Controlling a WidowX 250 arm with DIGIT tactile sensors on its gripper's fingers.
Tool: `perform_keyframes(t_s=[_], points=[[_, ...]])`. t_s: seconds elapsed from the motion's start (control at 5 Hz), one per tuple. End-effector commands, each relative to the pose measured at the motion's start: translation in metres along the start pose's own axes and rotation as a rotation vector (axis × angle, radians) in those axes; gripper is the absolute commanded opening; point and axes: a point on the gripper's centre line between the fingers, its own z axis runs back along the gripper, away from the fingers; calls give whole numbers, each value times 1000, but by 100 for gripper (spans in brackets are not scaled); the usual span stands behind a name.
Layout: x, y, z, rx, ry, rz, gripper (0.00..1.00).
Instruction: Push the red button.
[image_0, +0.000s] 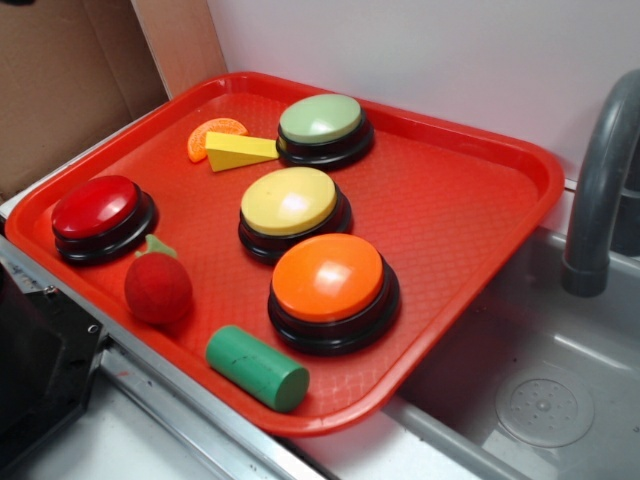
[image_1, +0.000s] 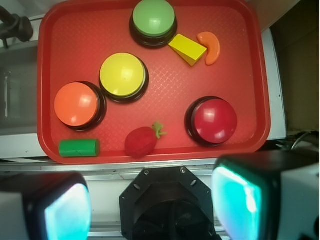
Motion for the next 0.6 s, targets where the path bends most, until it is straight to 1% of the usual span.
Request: perform_keyframes(t_s=[0.0, 0.2, 0.4], points=[[0, 0, 0, 0, 0, 0, 100], [11, 26, -41, 66, 135, 11, 100], [32, 32, -80, 81, 150, -98, 100]])
